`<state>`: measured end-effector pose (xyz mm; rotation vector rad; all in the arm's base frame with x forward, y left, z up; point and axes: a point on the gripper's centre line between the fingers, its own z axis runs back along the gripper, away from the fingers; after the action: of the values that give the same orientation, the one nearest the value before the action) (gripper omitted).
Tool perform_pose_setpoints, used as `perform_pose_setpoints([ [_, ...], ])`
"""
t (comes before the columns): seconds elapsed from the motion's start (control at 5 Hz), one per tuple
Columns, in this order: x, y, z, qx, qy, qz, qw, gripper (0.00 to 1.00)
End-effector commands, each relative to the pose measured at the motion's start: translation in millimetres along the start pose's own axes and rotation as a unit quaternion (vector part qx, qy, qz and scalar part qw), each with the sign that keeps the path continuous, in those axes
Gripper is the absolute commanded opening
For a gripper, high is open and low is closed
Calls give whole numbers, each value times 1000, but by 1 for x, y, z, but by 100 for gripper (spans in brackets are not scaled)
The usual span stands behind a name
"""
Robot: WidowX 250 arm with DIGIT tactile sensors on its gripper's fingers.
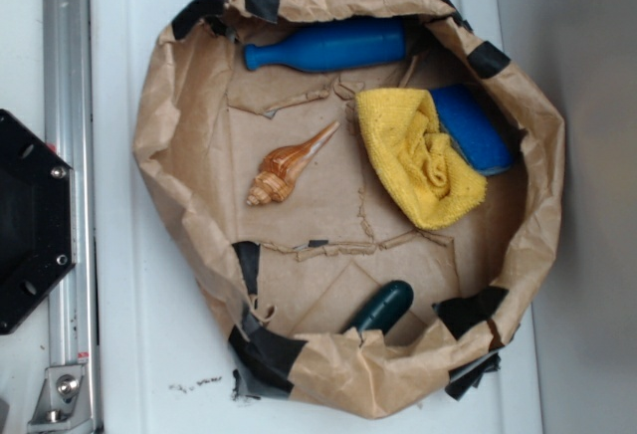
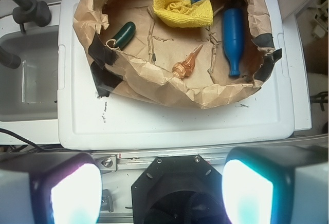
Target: Grab the plastic pickle.
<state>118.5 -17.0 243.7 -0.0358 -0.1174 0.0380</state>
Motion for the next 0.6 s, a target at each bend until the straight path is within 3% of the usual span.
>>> perform_pose_setpoints([
  [0.0, 0, 0, 0, 0, 0, 0, 1000, 100],
  [0.2, 39, 14, -21, 2, 48, 64, 997, 100],
  [0.4, 62, 18, -40, 29, 24, 142, 989, 100],
])
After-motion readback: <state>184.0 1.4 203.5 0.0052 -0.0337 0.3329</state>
